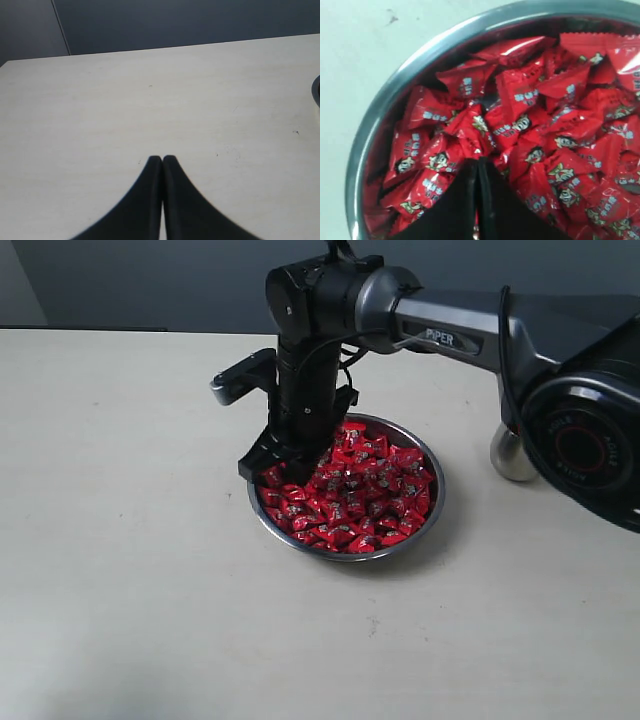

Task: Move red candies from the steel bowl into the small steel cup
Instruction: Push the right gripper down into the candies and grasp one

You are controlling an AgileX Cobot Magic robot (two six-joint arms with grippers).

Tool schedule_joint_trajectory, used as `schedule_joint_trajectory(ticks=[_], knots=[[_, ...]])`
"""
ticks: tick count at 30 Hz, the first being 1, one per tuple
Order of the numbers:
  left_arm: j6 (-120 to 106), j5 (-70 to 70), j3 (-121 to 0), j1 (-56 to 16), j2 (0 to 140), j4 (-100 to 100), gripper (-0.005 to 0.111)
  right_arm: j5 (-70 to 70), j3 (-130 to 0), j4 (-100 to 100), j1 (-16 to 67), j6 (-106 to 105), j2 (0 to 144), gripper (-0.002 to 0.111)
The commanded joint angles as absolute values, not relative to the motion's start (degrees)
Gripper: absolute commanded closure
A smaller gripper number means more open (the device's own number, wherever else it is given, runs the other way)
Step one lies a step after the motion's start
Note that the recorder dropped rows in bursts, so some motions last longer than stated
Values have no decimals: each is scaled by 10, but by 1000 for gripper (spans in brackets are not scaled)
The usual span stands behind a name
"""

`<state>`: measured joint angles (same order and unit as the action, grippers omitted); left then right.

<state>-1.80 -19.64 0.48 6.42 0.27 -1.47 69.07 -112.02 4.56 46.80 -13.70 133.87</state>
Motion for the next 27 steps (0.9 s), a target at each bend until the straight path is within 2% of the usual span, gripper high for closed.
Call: schedule_joint_trajectory(ticks=[1, 4, 6, 7, 9, 27], knots=[[-17, -191, 0, 62, 0, -16, 106, 669, -1123, 44, 476, -146, 1334, 109], [-17, -191, 0, 62, 0, -16, 106, 674, -1123, 44, 476, -146, 1335, 109], [-17, -191, 0, 62, 0, -16, 106, 673, -1123, 45, 476, -146, 1335, 96], [-17, -191, 0, 62, 0, -16, 106, 673, -1123, 45, 476, -146, 1335, 84], [-17, -191, 0, 62, 0, -16, 106, 673, -1123, 45, 476, -146, 1335, 74], [-17, -191, 0, 62, 0, -16, 106, 658, -1123, 28, 474, -145, 1393, 74]])
